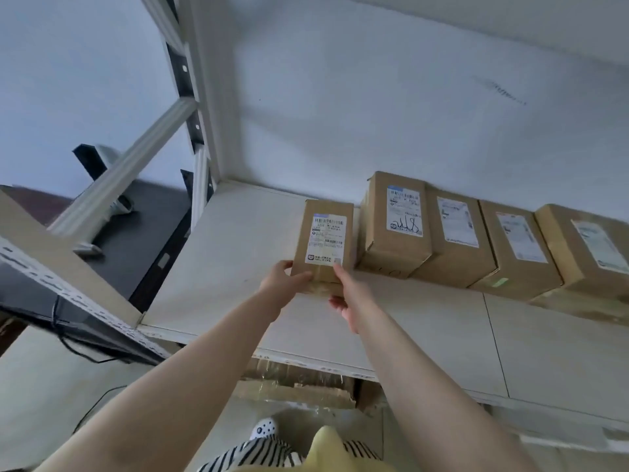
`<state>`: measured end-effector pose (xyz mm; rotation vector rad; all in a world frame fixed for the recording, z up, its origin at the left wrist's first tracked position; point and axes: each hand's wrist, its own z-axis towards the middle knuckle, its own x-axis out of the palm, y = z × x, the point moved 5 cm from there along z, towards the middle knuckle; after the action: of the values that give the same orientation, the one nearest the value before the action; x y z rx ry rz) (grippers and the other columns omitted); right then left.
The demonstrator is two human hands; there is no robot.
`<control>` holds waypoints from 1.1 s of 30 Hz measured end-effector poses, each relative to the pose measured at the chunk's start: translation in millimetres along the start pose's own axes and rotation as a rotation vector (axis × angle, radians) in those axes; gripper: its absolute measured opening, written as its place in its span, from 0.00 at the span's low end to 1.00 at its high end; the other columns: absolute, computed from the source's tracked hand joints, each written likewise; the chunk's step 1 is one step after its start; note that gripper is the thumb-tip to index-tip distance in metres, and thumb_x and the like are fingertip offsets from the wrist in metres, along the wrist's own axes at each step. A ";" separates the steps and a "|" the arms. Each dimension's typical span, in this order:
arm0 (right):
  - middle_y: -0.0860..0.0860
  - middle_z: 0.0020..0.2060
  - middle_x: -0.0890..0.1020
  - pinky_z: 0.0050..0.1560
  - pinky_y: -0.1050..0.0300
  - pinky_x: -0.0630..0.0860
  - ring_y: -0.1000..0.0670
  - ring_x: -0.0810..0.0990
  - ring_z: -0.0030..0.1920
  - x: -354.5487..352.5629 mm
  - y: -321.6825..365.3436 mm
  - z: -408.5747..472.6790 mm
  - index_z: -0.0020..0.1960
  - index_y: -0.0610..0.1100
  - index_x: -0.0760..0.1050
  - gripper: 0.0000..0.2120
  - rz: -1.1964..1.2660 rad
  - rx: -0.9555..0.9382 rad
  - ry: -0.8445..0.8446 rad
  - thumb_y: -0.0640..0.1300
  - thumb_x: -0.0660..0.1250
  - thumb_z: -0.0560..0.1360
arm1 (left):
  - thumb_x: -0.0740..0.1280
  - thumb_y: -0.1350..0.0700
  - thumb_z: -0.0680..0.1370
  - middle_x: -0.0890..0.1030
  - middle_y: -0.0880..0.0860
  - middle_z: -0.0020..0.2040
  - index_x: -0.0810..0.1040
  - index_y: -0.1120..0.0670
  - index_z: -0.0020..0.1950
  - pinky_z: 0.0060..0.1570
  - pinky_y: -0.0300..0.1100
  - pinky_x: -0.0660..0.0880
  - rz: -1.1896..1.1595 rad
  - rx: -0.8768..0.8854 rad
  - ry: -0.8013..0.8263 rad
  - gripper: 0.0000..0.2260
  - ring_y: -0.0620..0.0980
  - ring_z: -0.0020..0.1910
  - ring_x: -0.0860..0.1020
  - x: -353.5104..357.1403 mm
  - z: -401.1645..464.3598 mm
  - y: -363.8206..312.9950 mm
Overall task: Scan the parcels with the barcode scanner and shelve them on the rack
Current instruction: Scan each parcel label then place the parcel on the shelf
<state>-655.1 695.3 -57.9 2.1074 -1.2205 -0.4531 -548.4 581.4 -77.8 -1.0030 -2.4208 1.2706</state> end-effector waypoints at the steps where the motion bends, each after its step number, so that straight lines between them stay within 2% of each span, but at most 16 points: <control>1: 0.48 0.46 0.78 0.46 0.58 0.79 0.48 0.78 0.46 0.3 2.7 3.6 0.51 0.43 0.75 0.11 0.066 -0.002 -0.017 0.50 0.71 0.77 | 0.77 0.46 0.67 0.81 0.57 0.60 0.71 0.53 0.73 0.66 0.56 0.75 -0.001 0.009 -0.001 0.36 0.57 0.60 0.80 2.6 5.5 -3.9; 4: 0.47 0.53 0.76 0.59 0.55 0.78 0.45 0.77 0.59 -1.3 11.5 12.8 0.59 0.40 0.74 0.14 0.228 -0.001 -0.051 0.45 0.72 0.77 | 0.72 0.53 0.78 0.79 0.55 0.57 0.71 0.52 0.73 0.62 0.52 0.78 -0.028 0.009 -0.023 0.24 0.55 0.54 0.77 9.2 12.1 -19.9; 6: 0.46 0.57 0.76 0.63 0.54 0.76 0.45 0.76 0.63 -2.8 18.2 17.3 0.64 0.39 0.73 0.17 0.292 0.005 -0.065 0.43 0.71 0.78 | 0.70 0.54 0.80 0.77 0.56 0.60 0.70 0.51 0.75 0.56 0.51 0.78 -0.051 -0.011 -0.017 0.23 0.54 0.54 0.75 16.3 19.1 -26.6; 8: 0.44 0.61 0.77 0.64 0.51 0.76 0.45 0.76 0.61 -4.2 21.7 22.3 0.65 0.38 0.73 0.17 0.354 0.036 -0.061 0.42 0.70 0.79 | 0.69 0.54 0.81 0.77 0.57 0.64 0.70 0.51 0.76 0.54 0.50 0.79 -0.077 -0.015 -0.011 0.24 0.55 0.56 0.75 22.9 25.7 -32.7; 11: 0.41 0.60 0.78 0.65 0.46 0.76 0.42 0.78 0.61 -5.6 21.2 29.8 0.61 0.38 0.74 0.15 0.402 0.087 -0.038 0.43 0.71 0.78 | 0.68 0.55 0.81 0.79 0.55 0.59 0.70 0.50 0.77 0.57 0.50 0.81 -0.094 -0.005 -0.024 0.24 0.54 0.53 0.78 28.5 37.4 -39.4; 13: 0.39 0.60 0.79 0.64 0.45 0.77 0.40 0.78 0.60 -4.9 22.1 35.1 0.62 0.37 0.74 0.17 0.414 0.094 -0.030 0.44 0.72 0.77 | 0.67 0.56 0.82 0.80 0.55 0.58 0.69 0.50 0.78 0.60 0.52 0.79 -0.103 0.011 -0.026 0.24 0.54 0.52 0.79 31.0 45.3 -42.7; 17: 0.37 0.59 0.79 0.60 0.44 0.79 0.39 0.80 0.56 -1.7 28.9 42.4 0.62 0.37 0.74 0.19 0.402 0.076 -0.038 0.45 0.72 0.77 | 0.67 0.58 0.82 0.80 0.56 0.66 0.68 0.51 0.79 0.65 0.51 0.76 -0.102 0.049 -0.025 0.24 0.56 0.61 0.80 34.4 55.3 -49.1; 25: 0.37 0.56 0.79 0.59 0.42 0.80 0.39 0.80 0.54 0.0 40.3 48.2 0.54 0.37 0.72 0.13 0.364 0.058 -0.070 0.45 0.71 0.78 | 0.66 0.59 0.82 0.79 0.58 0.67 0.67 0.53 0.79 0.66 0.52 0.75 -0.074 0.082 -0.041 0.24 0.58 0.63 0.79 38.6 65.3 -57.8; 29: 0.39 0.51 0.78 0.60 0.42 0.79 0.39 0.78 0.53 1.1 45.8 47.9 0.55 0.37 0.71 0.12 0.371 0.059 -0.075 0.43 0.70 0.78 | 0.67 0.58 0.82 0.80 0.58 0.66 0.67 0.53 0.79 0.64 0.52 0.76 -0.067 0.089 -0.042 0.25 0.58 0.61 0.80 38.8 68.1 -58.0; 33: 0.38 0.55 0.79 0.56 0.44 0.81 0.39 0.79 0.53 3.6 47.2 48.9 0.57 0.36 0.72 0.13 0.397 0.059 -0.068 0.42 0.71 0.78 | 0.68 0.57 0.82 0.83 0.60 0.59 0.68 0.53 0.78 0.62 0.52 0.77 -0.065 0.109 -0.041 0.25 0.58 0.57 0.81 37.7 70.7 -55.0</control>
<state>-711.8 657.7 -61.0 1.8443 -1.6623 -0.3126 -636.3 539.9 -80.4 -0.8698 -2.3644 1.3972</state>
